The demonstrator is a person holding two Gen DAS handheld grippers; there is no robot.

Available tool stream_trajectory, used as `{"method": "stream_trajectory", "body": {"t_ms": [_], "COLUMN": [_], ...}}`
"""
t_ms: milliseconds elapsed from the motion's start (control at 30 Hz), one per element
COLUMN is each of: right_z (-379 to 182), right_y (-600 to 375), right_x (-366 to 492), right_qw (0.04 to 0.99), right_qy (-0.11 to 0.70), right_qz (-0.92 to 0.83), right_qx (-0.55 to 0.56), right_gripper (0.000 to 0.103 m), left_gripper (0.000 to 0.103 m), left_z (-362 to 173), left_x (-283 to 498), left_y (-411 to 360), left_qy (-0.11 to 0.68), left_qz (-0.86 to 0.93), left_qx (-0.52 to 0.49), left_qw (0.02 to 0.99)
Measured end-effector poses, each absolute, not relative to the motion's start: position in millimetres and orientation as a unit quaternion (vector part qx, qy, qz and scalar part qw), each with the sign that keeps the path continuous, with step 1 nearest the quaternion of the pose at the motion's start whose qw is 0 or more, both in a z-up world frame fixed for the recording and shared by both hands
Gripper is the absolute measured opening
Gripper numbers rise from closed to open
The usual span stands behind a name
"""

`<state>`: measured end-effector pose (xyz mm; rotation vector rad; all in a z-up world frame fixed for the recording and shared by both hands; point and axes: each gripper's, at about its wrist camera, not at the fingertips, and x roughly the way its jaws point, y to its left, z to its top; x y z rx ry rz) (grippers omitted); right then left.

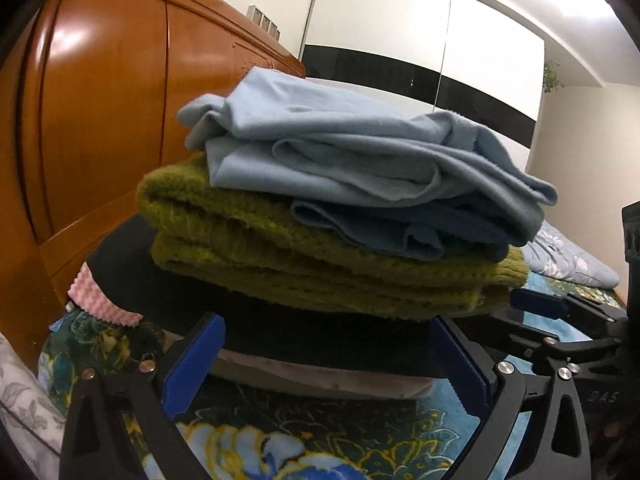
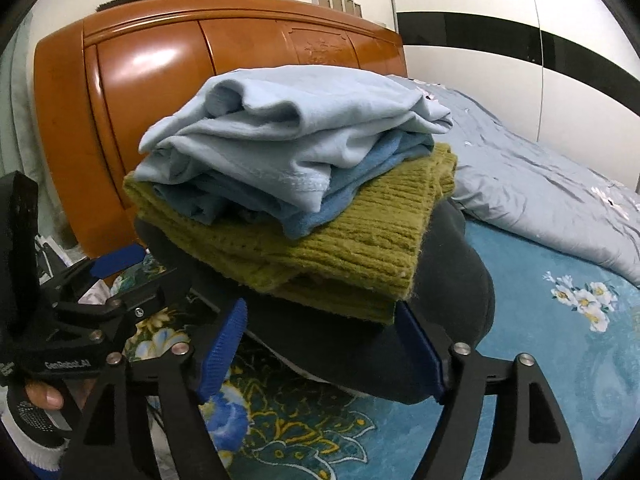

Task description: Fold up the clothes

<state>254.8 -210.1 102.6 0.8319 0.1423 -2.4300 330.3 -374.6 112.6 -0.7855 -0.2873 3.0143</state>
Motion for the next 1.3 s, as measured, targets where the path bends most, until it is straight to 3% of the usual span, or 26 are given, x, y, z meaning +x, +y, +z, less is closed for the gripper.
{"method": "stream_trajectory", "body": {"t_ms": [333,433,1300], "right_z": [94,93,86], "right_y": [-214,-213,-196], "right_x": [248,248,254], "right_qw": [0.251,0.245,0.190], "right_qy": [0.067,0.067,0.063], "right_qz": [-0.915,-0.918,-0.933], "right_qx": [0.308,0.303,0.300], "right_gripper": [0.092,0.103,0.103], "left_gripper": [0.103,0.103,0.103], "left_z": [104,102,82], "left_x": [324,325,328], "left_y": [-377,-374,-378], "left_qy": [-0.081,-0.076,-0.073], "left_qz": [0.965,0.966,0.969], "left_qx": [-0.249,-0.249,-0.237], "left_qw": [-0.002,-0.003,-0.005]}}
